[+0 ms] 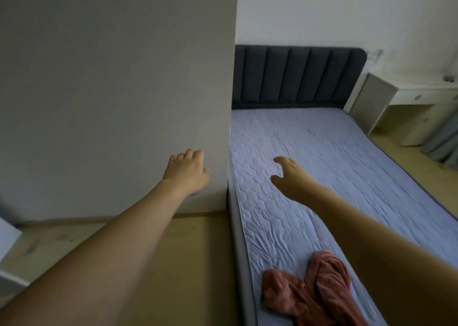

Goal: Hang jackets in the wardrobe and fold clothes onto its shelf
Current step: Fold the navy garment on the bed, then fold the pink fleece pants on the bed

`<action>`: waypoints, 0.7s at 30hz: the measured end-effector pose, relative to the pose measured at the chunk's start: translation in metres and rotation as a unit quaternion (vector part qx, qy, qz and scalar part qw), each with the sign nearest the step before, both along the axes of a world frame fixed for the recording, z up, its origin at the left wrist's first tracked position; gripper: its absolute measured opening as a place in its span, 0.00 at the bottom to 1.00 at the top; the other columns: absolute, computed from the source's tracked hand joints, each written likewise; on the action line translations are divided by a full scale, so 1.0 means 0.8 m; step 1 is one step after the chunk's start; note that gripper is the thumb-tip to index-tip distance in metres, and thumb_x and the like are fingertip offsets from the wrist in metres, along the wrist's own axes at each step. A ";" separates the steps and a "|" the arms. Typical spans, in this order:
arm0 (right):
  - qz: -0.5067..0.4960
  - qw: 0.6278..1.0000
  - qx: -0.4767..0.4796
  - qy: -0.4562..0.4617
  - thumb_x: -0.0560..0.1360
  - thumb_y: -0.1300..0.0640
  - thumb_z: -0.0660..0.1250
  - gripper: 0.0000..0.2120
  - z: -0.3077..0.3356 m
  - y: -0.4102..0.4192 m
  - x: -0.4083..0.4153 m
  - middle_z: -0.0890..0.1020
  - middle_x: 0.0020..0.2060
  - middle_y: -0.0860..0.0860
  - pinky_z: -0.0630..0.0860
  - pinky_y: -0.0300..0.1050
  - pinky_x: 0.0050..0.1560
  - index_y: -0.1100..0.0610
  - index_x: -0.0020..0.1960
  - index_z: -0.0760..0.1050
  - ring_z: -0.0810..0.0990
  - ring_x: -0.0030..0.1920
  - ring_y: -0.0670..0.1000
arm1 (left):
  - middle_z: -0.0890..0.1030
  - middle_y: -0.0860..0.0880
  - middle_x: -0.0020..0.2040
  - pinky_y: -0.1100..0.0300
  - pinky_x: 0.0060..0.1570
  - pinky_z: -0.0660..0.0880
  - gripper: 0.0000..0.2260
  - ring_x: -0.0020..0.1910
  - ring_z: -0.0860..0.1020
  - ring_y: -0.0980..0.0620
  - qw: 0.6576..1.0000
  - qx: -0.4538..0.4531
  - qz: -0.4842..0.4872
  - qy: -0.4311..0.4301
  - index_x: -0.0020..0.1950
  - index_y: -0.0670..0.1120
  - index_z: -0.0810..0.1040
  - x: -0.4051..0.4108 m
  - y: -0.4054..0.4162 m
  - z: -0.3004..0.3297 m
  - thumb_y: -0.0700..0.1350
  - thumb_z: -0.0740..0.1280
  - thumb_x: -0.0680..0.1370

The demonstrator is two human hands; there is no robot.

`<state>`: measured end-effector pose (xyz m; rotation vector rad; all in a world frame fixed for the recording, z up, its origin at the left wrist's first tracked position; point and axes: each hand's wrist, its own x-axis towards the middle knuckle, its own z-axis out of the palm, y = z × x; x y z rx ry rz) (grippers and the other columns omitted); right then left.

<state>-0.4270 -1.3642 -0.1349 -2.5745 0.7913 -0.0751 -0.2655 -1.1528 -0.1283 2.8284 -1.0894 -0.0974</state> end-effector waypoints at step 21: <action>0.064 0.957 0.091 0.267 0.78 0.48 0.59 0.27 -0.597 -0.430 -0.239 0.62 0.73 0.55 0.62 0.52 0.70 0.53 0.74 0.60 0.64 0.71 0.59 | 0.76 0.42 0.64 0.55 0.61 0.71 0.13 0.62 0.75 0.43 0.905 0.084 0.170 0.380 0.61 0.46 0.75 -0.324 -0.376 -0.645 0.49 0.61 0.79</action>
